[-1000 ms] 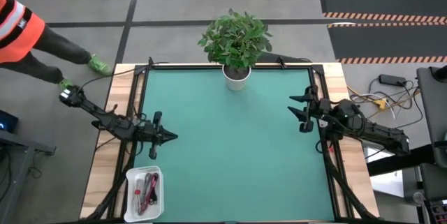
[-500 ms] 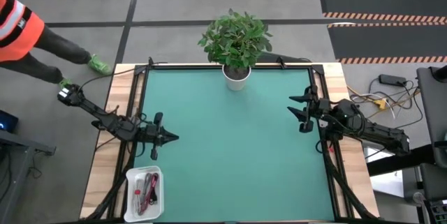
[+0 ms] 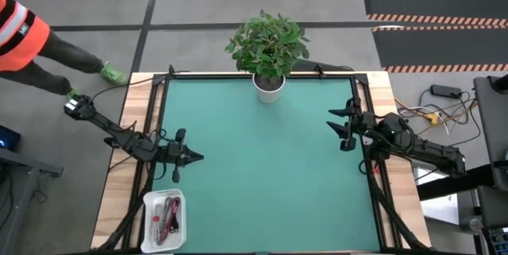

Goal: Pick and place USB-C Cables
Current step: Return to Home Position

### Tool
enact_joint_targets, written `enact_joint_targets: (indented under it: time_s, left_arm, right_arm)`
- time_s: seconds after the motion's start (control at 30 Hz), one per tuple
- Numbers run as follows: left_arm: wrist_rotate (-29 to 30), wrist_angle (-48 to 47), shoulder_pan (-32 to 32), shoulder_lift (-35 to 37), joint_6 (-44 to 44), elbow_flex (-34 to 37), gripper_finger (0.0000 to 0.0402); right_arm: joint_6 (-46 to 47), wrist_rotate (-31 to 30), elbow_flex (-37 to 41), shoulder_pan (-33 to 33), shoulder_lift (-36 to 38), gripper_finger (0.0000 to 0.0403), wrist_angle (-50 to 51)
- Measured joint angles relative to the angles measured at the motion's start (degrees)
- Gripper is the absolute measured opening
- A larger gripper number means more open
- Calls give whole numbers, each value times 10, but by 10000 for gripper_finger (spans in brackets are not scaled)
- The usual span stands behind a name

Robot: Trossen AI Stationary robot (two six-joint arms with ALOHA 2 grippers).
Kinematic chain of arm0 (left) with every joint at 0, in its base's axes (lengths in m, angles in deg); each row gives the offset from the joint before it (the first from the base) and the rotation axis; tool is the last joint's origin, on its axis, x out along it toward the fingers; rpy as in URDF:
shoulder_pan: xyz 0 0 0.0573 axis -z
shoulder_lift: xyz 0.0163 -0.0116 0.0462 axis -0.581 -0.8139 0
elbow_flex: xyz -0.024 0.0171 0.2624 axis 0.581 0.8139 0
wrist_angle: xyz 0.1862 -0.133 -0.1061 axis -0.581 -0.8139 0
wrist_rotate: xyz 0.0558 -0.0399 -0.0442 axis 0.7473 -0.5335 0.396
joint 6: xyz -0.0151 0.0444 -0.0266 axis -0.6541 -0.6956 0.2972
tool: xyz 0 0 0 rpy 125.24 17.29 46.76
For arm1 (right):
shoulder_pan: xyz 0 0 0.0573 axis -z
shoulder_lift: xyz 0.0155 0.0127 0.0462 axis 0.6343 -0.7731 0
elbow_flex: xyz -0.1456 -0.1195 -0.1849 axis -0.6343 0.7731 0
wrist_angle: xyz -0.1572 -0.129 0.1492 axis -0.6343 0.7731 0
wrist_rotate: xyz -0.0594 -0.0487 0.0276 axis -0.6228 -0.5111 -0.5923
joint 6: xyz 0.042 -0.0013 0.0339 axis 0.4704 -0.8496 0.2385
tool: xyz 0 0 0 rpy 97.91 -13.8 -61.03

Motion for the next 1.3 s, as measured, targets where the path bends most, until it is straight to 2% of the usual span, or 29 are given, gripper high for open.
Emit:
enact_joint_targets:
  time_s: [1.3]
  left_arm:
    - [0, 0, 0, -55, 0, 0, 1]
  right_arm:
    - [0, 0, 0, 0, 0, 187, 0]
